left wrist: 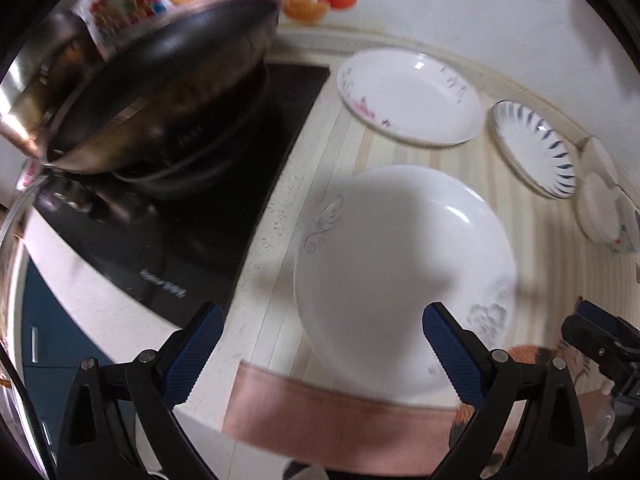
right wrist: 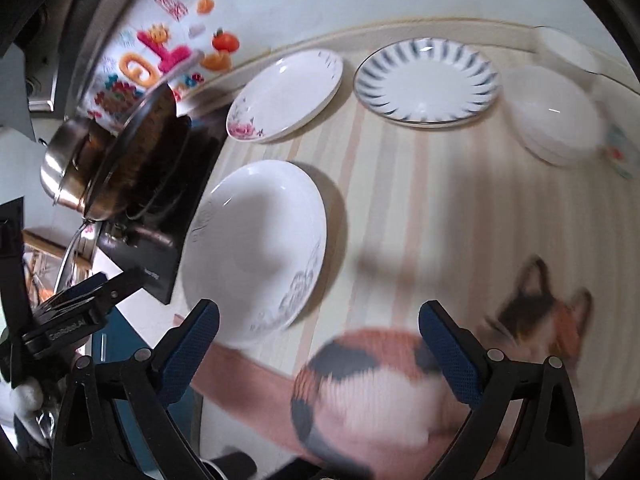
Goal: Organize plates and bowls
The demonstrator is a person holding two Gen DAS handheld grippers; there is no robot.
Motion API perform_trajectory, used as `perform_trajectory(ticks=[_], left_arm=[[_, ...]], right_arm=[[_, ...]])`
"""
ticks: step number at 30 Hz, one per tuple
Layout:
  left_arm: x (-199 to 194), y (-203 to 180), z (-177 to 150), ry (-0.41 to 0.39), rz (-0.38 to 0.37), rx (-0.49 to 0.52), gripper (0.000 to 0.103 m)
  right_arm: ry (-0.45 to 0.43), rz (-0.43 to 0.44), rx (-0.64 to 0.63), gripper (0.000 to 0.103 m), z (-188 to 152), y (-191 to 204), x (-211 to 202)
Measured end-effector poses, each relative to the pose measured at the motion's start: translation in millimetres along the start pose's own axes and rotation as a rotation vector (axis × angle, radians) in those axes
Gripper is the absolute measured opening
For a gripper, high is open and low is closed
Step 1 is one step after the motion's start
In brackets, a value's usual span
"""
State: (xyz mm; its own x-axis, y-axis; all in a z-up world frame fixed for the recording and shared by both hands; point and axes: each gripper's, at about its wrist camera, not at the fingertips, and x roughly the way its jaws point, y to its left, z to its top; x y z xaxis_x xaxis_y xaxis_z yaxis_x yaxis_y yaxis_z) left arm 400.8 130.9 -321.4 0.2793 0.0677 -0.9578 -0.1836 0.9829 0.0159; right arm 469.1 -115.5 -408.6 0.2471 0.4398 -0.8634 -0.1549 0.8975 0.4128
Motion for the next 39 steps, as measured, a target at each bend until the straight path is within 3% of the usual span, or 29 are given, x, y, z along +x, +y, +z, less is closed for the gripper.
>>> perform_trajectory(ticks=[1, 3, 6, 11, 13, 16, 28, 39], left_arm=[[9, 1, 5, 0.023, -0.01, -0.009, 0.1], [27, 9, 15, 0.076, -0.043, -0.044, 0.085], [48, 15, 23, 0.138, -0.083, -0.061, 0.065], [68, 19, 28, 0.2, -0.136, -0.06, 0.044], [71, 18, 28, 0.205, -0.137, -0.055, 0.043], [67, 20, 25, 0.194, -0.143, -0.042, 0.042], [41, 9, 16, 0.182, -0.151, -0.019, 0.041], [13, -47, 12, 0.157, -0.169, 0.045, 0.041]], right_arm=[[0.014, 0.003, -0.008, 0.1, 8, -2, 11], [0.069, 0.007, -0.024, 0.096, 23, -5, 39], [0.151, 0.071, -0.01, 0.084, 39, -7, 72], [0.202, 0.118, -0.015, 0.061, 57, -4, 108], [0.211, 0.126, -0.021, 0.039, 60, 0, 117], [0.213, 0.086, -0.044, 0.024, 61, 7, 125], [0.206, 0.08, -0.027, 0.022, 55, 2, 116], [0.172, 0.081, 0.001, 0.022, 56, -19, 72]])
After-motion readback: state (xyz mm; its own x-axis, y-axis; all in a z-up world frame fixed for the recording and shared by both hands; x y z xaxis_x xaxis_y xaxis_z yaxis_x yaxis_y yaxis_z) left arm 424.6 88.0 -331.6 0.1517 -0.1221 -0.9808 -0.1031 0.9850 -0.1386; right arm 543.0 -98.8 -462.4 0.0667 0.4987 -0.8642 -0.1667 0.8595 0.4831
